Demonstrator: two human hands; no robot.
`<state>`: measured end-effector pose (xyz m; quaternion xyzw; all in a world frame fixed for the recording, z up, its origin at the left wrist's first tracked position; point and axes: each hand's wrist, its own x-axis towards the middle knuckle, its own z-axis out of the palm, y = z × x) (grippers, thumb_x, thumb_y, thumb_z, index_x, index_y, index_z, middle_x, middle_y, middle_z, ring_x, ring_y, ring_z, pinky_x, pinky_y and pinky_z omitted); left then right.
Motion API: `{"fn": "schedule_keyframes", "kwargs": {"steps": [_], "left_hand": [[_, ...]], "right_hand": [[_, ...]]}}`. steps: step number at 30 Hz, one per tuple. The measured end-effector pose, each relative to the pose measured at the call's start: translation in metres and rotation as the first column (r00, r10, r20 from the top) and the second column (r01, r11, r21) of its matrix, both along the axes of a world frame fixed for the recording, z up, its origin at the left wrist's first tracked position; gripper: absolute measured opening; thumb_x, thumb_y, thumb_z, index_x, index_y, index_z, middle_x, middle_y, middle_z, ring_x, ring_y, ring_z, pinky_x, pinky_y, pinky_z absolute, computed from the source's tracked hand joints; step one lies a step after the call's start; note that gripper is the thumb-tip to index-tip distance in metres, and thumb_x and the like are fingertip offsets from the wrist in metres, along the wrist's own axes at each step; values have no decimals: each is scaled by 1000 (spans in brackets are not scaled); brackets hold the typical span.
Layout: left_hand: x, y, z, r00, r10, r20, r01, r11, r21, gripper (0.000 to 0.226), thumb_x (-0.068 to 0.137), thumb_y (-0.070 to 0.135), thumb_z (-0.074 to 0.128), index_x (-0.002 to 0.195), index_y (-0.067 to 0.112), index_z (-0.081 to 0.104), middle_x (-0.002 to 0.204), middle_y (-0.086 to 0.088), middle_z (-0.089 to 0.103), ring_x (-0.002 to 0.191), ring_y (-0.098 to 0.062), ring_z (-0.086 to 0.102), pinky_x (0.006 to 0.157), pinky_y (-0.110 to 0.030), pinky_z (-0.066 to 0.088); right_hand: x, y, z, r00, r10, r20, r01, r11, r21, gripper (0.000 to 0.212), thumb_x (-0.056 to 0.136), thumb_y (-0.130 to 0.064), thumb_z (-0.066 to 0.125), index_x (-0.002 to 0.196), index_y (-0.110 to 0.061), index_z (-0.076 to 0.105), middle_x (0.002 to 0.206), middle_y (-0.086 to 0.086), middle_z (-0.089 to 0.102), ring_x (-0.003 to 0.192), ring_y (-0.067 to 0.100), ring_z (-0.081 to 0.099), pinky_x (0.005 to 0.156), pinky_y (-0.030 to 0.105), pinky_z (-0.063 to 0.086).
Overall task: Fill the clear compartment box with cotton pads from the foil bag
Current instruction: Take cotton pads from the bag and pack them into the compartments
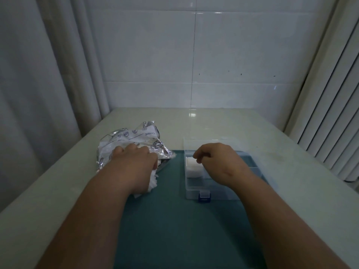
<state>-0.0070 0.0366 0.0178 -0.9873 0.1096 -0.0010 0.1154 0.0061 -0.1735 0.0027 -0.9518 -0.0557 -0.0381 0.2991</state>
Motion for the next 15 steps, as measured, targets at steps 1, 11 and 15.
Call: {"fn": "schedule_keyframes", "kwargs": {"steps": [1,11,15], "left_hand": [[1,-1,-2,999,8,32,-8,1000,13,44,78,24,65,117,35,49,125,8,45,120,-22,36,95,-40,30],[5,-10,-3,990,-37,137,36,999,11,21,86,33,58,107,29,63,114,5,55,114,-21,44,95,-39,31],[1,-10,1,987,-90,136,104,989,-103,13,86,29,57,99,31,60,106,7,61,108,-19,52,91,-34,32]], "right_hand": [[0,0,0,1000,0,-1,0,1000,3,36,94,-10,42,110,-27,70,115,-5,68,103,15,59,91,29,49],[0,0,0,1000,9,7,-9,1000,20,35,94,-12,43,111,-26,70,115,-5,67,102,14,59,89,26,48],[1,0,1,1000,11,15,-11,1000,24,34,94,-12,43,110,-26,70,114,-5,68,101,14,60,89,27,49]]}}
